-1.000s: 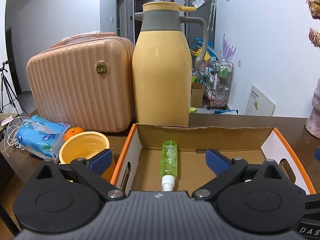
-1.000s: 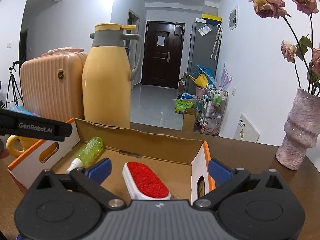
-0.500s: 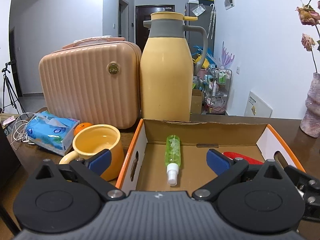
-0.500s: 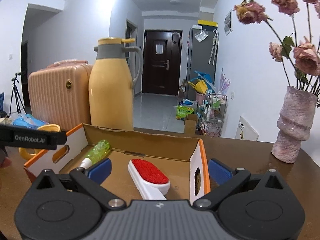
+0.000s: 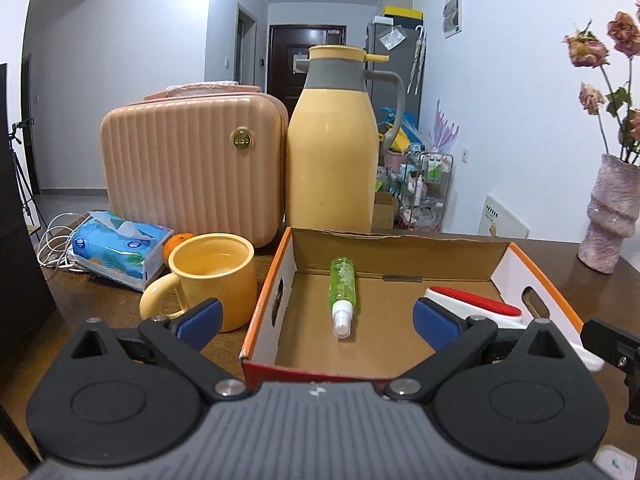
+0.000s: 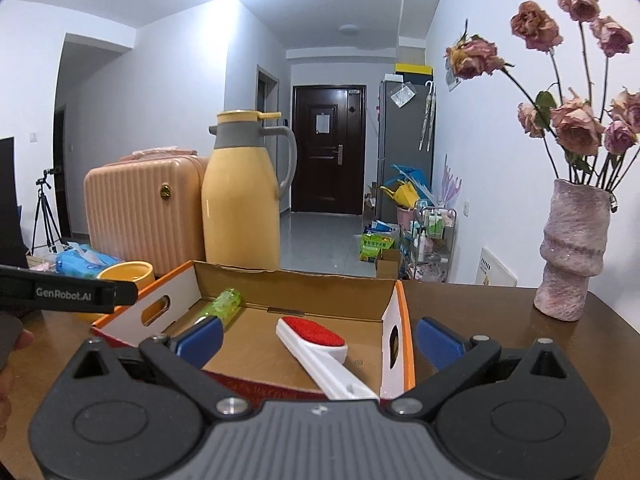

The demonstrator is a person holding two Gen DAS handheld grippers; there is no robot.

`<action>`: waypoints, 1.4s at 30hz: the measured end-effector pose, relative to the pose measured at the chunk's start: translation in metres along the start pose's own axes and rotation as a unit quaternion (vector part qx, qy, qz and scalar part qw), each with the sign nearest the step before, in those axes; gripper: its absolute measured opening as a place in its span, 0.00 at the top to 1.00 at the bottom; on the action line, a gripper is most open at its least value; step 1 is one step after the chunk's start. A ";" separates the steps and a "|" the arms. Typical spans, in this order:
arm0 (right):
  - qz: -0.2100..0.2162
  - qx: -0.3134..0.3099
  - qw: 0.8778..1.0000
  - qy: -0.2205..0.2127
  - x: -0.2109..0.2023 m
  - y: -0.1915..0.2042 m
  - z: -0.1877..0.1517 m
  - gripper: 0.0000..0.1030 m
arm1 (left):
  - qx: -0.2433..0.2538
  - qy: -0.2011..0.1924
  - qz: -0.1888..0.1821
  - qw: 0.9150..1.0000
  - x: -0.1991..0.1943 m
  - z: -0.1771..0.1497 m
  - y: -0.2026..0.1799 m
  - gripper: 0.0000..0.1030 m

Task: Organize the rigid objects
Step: 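Withdraw both grippers from the box and move the right gripper toward the white wipes container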

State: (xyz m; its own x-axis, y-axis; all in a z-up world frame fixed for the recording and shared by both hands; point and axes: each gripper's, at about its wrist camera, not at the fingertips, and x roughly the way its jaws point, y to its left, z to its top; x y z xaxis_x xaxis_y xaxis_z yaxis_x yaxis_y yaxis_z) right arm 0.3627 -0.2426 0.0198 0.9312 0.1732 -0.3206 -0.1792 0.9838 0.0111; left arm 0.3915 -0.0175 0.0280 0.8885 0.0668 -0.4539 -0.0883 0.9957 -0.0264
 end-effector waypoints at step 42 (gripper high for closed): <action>0.052 -0.051 0.991 0.109 -0.093 -0.029 -0.097 0.00 | 0.011 0.045 -0.055 0.997 -0.128 -0.105 0.007 0.00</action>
State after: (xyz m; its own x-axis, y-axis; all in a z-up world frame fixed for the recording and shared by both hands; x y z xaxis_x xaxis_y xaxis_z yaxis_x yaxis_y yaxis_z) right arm 0.2507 -0.2918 -0.0421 0.8179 0.2483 -0.5191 -0.3117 0.9495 -0.0370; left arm 0.2300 -0.0257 -0.0072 0.8484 -0.0476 -0.5272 0.0176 0.9979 -0.0618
